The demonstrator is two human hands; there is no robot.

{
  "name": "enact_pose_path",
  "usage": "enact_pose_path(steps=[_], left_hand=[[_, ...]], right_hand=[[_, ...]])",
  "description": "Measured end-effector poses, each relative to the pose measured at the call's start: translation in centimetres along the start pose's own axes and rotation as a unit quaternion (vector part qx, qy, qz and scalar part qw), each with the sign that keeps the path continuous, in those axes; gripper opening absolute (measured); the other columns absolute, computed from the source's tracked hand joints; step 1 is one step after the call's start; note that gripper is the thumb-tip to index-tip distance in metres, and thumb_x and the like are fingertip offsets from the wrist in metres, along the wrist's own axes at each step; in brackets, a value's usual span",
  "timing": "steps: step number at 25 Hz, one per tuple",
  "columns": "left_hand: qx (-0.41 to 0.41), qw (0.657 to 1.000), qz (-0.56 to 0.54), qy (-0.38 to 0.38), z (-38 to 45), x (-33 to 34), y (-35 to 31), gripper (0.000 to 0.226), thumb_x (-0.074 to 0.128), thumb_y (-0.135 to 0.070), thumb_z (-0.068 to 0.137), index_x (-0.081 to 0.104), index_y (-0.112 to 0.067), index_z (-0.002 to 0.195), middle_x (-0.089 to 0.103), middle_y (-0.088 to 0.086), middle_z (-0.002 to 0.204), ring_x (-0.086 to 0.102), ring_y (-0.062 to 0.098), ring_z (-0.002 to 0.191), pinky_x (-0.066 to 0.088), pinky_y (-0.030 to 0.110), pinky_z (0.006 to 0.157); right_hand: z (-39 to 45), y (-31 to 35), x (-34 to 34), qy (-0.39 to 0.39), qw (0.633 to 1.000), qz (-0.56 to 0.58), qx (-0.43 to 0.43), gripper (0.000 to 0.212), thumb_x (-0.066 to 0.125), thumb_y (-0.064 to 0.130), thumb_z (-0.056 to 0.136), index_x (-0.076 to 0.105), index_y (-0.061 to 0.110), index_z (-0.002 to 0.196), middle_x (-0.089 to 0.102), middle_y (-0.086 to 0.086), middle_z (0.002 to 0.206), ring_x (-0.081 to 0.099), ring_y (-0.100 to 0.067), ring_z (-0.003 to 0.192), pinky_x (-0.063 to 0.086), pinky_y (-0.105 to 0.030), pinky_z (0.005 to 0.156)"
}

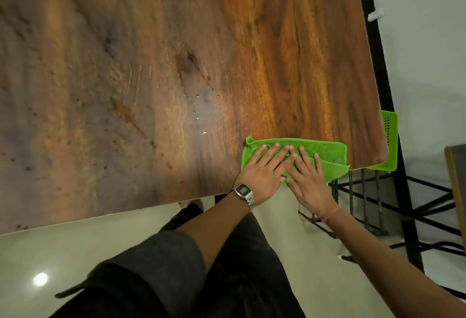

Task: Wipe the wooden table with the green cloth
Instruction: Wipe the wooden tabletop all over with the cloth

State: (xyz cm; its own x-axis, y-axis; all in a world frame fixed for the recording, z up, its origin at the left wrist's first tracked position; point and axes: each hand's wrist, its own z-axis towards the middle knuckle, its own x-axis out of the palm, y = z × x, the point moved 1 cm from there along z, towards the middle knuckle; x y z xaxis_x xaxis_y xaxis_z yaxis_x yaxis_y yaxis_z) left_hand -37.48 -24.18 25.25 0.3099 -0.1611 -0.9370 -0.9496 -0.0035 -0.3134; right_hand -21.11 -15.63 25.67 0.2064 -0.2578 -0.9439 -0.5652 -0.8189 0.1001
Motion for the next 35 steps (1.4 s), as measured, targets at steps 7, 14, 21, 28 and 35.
enact_pose_path(steps=[7, 14, 21, 28, 35], left_hand=[[-0.091, 0.995, -0.012, -0.035, -8.3, -0.3, 6.9, 0.064, 0.037, -0.047, 0.094, 0.022, -0.021, 0.150, 0.033, 0.003, 0.154, 0.029, 0.024, 0.143, 0.022, 0.046, 0.117], [-0.221, 0.974, -0.008, -0.042, -21.5, -0.6, 13.5, 0.064, 0.042, -0.041, 0.093, 0.023, -0.023, 0.151, 0.028, 0.002, 0.157, 0.022, 0.023, 0.146, 0.020, 0.047, 0.118], [-0.278, 0.960, -0.001, -0.038, -26.7, -1.0, 17.0, 0.060, 0.032, -0.046, 0.097, 0.023, -0.021, 0.151, 0.029, 0.003, 0.156, 0.023, 0.025, 0.145, 0.018, 0.047, 0.117], [-0.218, 0.976, -0.002, -0.024, -18.6, -1.1, 12.5, 0.062, 0.032, -0.050, 0.095, 0.022, -0.024, 0.150, 0.031, 0.003, 0.155, 0.027, 0.027, 0.144, 0.021, 0.050, 0.116], [-0.107, 0.994, -0.004, 0.001, -10.4, -1.1, 8.0, 0.067, 0.033, -0.054, 0.094, 0.023, -0.019, 0.151, 0.030, 0.003, 0.156, 0.027, 0.024, 0.144, 0.019, 0.049, 0.117]], right_hand=[[4.5, 9.4, 0.3, -0.001, 0.993, -0.054, -0.106, 0.057, 0.033, 0.040, 0.100, 0.020, 0.025, 0.154, 0.017, -0.008, 0.164, 0.010, -0.031, 0.152, 0.015, -0.057, 0.119], [8.0, 23.7, 0.7, -0.001, 0.974, -0.027, -0.223, 0.063, 0.050, 0.037, 0.091, 0.028, 0.026, 0.150, 0.024, -0.006, 0.162, 0.018, -0.029, 0.150, 0.017, -0.055, 0.119], [9.8, 29.9, 0.8, 0.016, 0.960, -0.024, -0.278, 0.056, 0.042, 0.039, 0.098, 0.027, 0.024, 0.150, 0.020, -0.006, 0.163, 0.013, -0.026, 0.151, 0.014, -0.053, 0.120], [8.2, 20.4, 0.0, 0.003, 0.977, -0.038, -0.212, 0.055, 0.034, 0.042, 0.099, 0.026, 0.028, 0.152, 0.019, -0.002, 0.164, 0.013, -0.022, 0.152, 0.013, -0.048, 0.122], [5.1, 10.0, -0.3, 0.013, 0.990, -0.064, -0.129, 0.056, 0.022, 0.051, 0.104, 0.019, 0.030, 0.156, 0.008, -0.001, 0.165, 0.007, -0.022, 0.152, 0.016, -0.053, 0.118]])
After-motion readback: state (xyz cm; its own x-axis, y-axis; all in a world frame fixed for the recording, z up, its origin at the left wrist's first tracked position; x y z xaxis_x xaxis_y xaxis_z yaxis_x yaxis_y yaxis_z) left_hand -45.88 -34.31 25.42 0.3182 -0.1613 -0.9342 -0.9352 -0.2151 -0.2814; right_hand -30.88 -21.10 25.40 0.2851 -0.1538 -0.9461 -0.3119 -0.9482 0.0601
